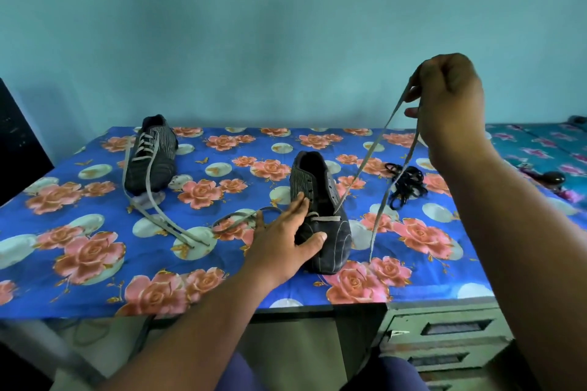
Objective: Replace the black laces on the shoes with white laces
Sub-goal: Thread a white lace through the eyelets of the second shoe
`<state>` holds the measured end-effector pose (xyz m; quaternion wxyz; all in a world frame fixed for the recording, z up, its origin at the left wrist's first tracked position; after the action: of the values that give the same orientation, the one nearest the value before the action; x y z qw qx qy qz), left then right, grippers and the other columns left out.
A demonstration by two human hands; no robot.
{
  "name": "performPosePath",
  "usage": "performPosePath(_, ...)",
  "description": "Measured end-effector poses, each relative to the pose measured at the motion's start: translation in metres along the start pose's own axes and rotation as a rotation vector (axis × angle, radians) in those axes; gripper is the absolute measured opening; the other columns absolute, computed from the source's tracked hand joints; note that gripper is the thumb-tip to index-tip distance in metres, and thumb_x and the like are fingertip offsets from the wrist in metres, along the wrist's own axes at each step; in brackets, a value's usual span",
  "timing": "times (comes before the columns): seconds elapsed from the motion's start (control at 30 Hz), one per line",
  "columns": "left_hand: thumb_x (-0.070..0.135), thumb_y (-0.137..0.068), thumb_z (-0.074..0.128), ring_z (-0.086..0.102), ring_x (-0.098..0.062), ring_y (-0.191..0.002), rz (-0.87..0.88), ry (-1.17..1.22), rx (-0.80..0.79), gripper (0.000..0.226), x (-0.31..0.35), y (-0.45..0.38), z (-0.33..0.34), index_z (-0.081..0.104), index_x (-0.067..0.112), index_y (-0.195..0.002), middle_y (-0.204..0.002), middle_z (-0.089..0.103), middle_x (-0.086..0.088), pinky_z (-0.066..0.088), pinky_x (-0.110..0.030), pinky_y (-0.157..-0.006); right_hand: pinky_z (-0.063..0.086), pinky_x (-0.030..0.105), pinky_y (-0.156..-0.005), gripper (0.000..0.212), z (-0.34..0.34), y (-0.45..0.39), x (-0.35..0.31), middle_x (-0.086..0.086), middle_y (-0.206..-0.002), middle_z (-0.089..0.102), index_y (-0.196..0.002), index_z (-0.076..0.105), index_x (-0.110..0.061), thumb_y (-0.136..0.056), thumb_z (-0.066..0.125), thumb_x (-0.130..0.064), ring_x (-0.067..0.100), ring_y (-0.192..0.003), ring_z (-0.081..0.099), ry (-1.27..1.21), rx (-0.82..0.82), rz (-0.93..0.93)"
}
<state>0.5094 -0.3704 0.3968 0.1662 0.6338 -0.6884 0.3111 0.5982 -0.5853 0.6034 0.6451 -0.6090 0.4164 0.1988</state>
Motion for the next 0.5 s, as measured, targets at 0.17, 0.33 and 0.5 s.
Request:
performPosePath(0.17, 0.080, -0.078, 0.049, 0.040, -0.016, -0.144, -0.067, 0.011, 0.063, 0.094, 0.003, 0.002, -0.007, 0.032, 0.035, -0.158, -0.163, 0.023, 0.014, 0.039, -0.047, -0.113, 0.049, 0.028, -0.054, 0.018, 0.000, 0.009, -0.003, 0.000, -0.074, 0.063, -0.097, 0.059, -0.012, -0.103, 0.049, -0.025, 0.013, -0.053, 0.060, 0.165, -0.225, 0.091)
performPosePath(0.33, 0.079, -0.086, 0.053, 0.063, -0.024, -0.098, -0.169, -0.345, -0.022, 0.056, 0.011, -0.001, -0.044, 0.058, 0.028, -0.109, -0.103, 0.066, 0.004, 0.047, -0.038, -0.081, 0.053, 0.034, -0.053, 0.004, -0.019, 0.018, -0.014, 0.003, -0.063, 0.055, -0.095, 0.064, -0.017, -0.097, 0.064, -0.020, 0.018, -0.045, 0.051, 0.137, -0.420, 0.189)
performPosePath(0.5, 0.055, -0.103, 0.048, 0.051, -0.008, -0.056, -0.136, -0.282, -0.340, 0.047, 0.040, -0.004, -0.117, 0.064, 0.022, -0.073, -0.068, 0.064, 0.007, 0.039, -0.028, -0.060, 0.041, 0.028, -0.047, 0.005, -0.036, 0.016, -0.063, 0.001, -0.059, 0.053, -0.095, 0.064, -0.013, -0.098, 0.063, -0.009, 0.019, -0.044, 0.038, -0.030, -0.554, 0.180)
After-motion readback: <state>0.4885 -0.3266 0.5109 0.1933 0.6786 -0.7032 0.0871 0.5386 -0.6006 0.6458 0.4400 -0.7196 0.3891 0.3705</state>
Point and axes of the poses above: each hand's wrist, its own y-axis away from the middle knuckle, its own z-axis out of the palm, x = y × z, the point moved 2 cm from there along -y, towards the middle knuckle
